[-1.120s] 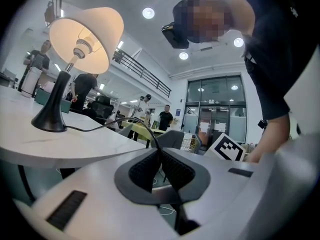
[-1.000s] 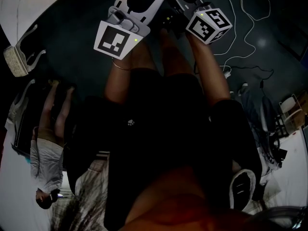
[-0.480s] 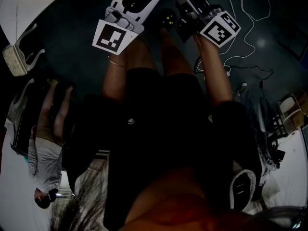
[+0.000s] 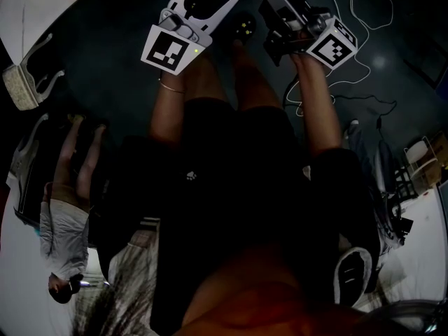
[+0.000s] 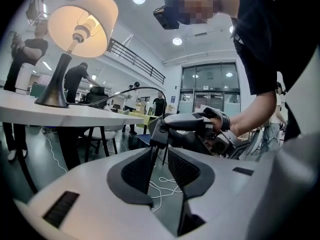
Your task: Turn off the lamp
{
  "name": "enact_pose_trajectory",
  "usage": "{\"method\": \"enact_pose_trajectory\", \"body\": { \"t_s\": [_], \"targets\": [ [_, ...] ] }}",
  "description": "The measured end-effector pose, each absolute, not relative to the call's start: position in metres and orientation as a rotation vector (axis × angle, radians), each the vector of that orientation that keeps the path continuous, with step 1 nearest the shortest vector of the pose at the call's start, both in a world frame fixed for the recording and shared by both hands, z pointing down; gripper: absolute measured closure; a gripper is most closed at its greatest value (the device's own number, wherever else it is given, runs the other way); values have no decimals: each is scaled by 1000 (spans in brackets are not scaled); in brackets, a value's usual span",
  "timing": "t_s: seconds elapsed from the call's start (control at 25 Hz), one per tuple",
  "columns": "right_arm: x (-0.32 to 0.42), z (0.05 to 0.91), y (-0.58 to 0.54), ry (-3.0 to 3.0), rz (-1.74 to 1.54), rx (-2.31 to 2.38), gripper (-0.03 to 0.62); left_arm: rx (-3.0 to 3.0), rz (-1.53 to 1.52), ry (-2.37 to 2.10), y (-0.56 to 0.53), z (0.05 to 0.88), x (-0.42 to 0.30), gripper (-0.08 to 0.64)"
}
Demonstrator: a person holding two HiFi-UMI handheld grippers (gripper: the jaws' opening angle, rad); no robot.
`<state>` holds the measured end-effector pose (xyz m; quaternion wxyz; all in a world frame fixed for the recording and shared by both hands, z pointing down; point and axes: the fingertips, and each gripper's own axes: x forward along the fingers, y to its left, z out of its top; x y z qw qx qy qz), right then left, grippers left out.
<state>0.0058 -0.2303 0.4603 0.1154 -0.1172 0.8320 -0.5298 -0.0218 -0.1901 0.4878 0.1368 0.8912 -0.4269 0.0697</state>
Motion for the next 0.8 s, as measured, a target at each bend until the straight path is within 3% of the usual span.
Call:
{"method": "enact_pose_trajectory", "body": {
  "t_s": [0.24,0.4,0.8],
  "targets": [
    [6,466,-230,2301,-1655,-278,532,2541,158,-1271,-192,493,-28,474],
    [9,473,-229,2288,-1668,-290,532,2554,166,-1266,-191,496,-25,522],
    [9,462,-230,2424,-1535,-352,531,2579,207,-1249,-189,491,-17,545]
  ]
}}
